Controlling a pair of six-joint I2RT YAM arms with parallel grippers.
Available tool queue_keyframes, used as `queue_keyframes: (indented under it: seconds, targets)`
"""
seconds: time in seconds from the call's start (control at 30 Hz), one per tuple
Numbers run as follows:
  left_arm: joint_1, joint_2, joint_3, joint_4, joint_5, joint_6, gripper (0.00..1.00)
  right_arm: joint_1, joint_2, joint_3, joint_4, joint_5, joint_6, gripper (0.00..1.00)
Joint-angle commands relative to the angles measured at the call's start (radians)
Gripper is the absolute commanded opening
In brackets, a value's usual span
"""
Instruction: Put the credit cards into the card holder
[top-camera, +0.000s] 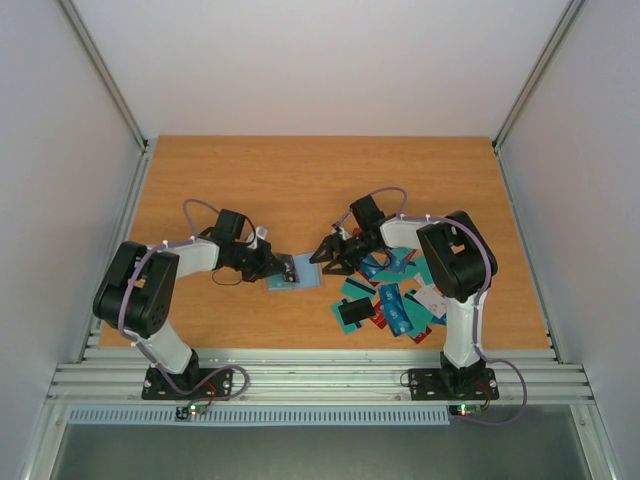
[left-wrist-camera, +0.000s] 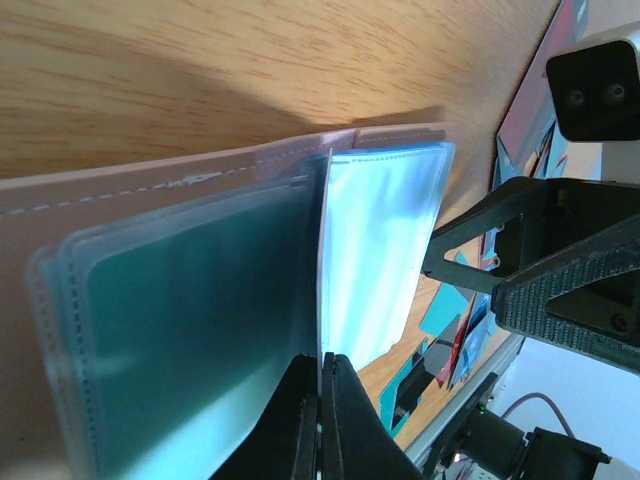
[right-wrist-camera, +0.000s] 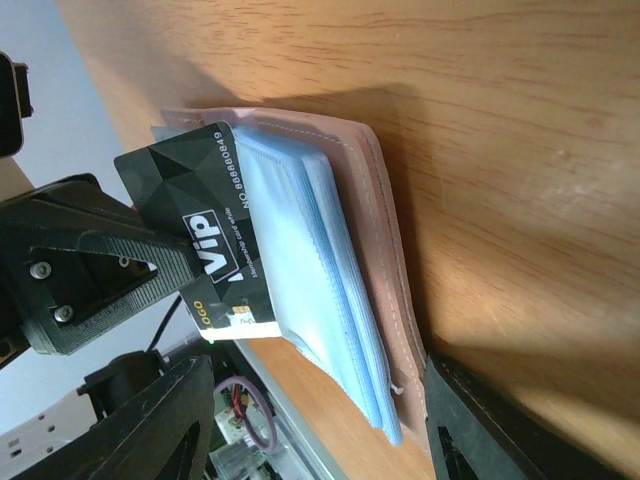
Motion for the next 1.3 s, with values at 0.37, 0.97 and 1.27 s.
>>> queue_keyframes:
  seconds: [0.37, 0.97, 1.27]
  targets:
    - [0.001, -0.045, 0.054, -0.197, -0.059, 0.075, 0.01, 0.002, 0.054, 0.006, 0.046, 0.018, 0.029, 0.59]
    - [-0.005, 0.017, 0.012, -0.02, 0.057, 0.051, 0.01, 0.002, 0.059, -0.002, 0.062, 0.011, 0.035, 0.58]
    - [-0.006, 0.036, 0.005, -0.026, 0.092, 0.132, 0.01, 0.001, 0.061, 0.004, 0.056, 0.01, 0.033, 0.58]
